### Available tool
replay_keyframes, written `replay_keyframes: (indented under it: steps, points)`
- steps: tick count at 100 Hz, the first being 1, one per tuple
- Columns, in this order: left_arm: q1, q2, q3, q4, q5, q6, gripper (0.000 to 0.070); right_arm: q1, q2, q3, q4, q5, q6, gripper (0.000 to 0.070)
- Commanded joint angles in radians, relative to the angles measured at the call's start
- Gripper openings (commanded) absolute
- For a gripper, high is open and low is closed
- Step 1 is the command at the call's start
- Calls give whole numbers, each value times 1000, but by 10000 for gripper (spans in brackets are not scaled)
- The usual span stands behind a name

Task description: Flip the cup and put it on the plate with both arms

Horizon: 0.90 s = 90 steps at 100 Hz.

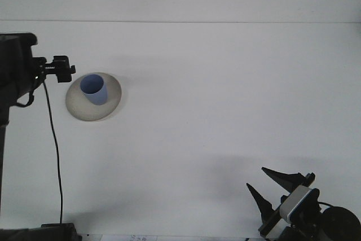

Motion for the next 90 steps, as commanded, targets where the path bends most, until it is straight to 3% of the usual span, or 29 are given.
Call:
replay_keyframes:
  steps: [1, 7, 24, 35, 47, 66, 69, 73, 79, 80, 90]
  points:
    - [-8, -63, -45, 0, 56, -21, 467, 9, 2, 6, 9, 21, 23, 456]
    - [-24, -161, -138, 24, 72, -36, 466, 9, 2, 6, 9, 38, 28, 486]
    - [-114, -483, -529, 185, 102, -98, 466, 9, 2, 6, 2, 38, 29, 487]
    - [-190, -676, -783, 264, 200, -197, 464, 9, 2, 6, -1, 38, 28, 487]
    - [-244, -860, -1009, 313, 202, -282, 464, 9, 2, 6, -1, 36, 28, 487]
    - [-254, -1035, -1180, 311, 202, -297, 451, 9, 2, 6, -19, 37, 28, 474]
    - [-254, -1050, -1188, 311, 202, -296, 420, 9, 2, 6, -22, 37, 28, 440]
    - [-254, -1065, -1194, 310, 202, -296, 300, 9, 2, 5, -27, 37, 28, 331]
    - [-254, -1077, -1196, 309, 202, -296, 0, 9, 2, 5, -33, 37, 28, 26]
    - [-254, -1079, -1196, 309, 202, -296, 0, 9, 2, 5, -34, 37, 28, 0]
    - [-254, -1082, -1196, 312, 203, -296, 10, 9, 2, 5, -35, 36, 28, 7]
